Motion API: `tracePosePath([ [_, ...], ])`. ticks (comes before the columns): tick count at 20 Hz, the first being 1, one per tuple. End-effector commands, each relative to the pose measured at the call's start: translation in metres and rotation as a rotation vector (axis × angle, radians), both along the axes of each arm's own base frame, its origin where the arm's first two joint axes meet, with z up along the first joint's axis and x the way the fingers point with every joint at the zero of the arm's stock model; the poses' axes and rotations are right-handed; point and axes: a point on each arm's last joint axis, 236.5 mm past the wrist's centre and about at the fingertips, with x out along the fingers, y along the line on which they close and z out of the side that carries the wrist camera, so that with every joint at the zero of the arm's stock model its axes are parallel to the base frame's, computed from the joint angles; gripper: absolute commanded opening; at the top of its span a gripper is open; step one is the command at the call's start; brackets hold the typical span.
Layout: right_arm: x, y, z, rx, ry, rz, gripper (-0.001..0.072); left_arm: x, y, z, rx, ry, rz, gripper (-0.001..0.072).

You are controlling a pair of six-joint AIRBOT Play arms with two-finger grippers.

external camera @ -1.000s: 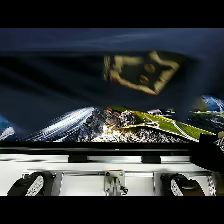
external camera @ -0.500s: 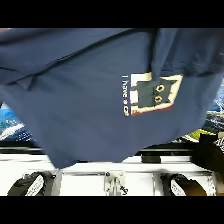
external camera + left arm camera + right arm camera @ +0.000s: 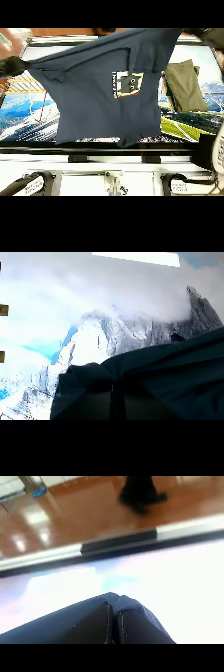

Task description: Fold the shirts.

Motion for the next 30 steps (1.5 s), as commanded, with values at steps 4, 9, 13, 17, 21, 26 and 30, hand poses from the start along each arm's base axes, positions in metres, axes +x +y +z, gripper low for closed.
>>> tracePosePath([
  [4,0.014,0.045,-0.159,0.113,0.396,0.091,0.0071,0.039,-0.045,-0.128,-0.033,0.236,-0.082,0.0029],
  [9,-0.011,0.059,-0.159,0.114,0.482,0.157,0.0519,0.023,-0.047,-0.133,-0.106,0.368,-0.068,0.0611],
  [13,-0.079,-0.011,-0.144,-0.06,0.662,0.118,0.0517,-0.052,-0.005,-0.129,-0.123,0.69,-0.087,0.0565],
  [17,-0.183,-0.049,-0.194,-0.095,1.091,0.192,0.0517,-0.153,0.014,-0.182,-0.089,1.01,-0.038,0.0484],
  [21,-0.217,-0.029,-0.228,0.076,1.168,0.26,0.0517,-0.221,-0.001,-0.236,-0.204,1.062,0.006,0.0635],
  [26,-0.223,-0.009,-0.247,0.12,1.169,0.312,0.0517,-0.225,0.005,-0.262,-0.351,0.999,0.067,0.0635],
  [30,-0.214,-0.012,-0.247,0.117,1.137,0.291,0.0517,-0.206,0.005,-0.272,-0.374,0.953,0.104,0.0633],
])
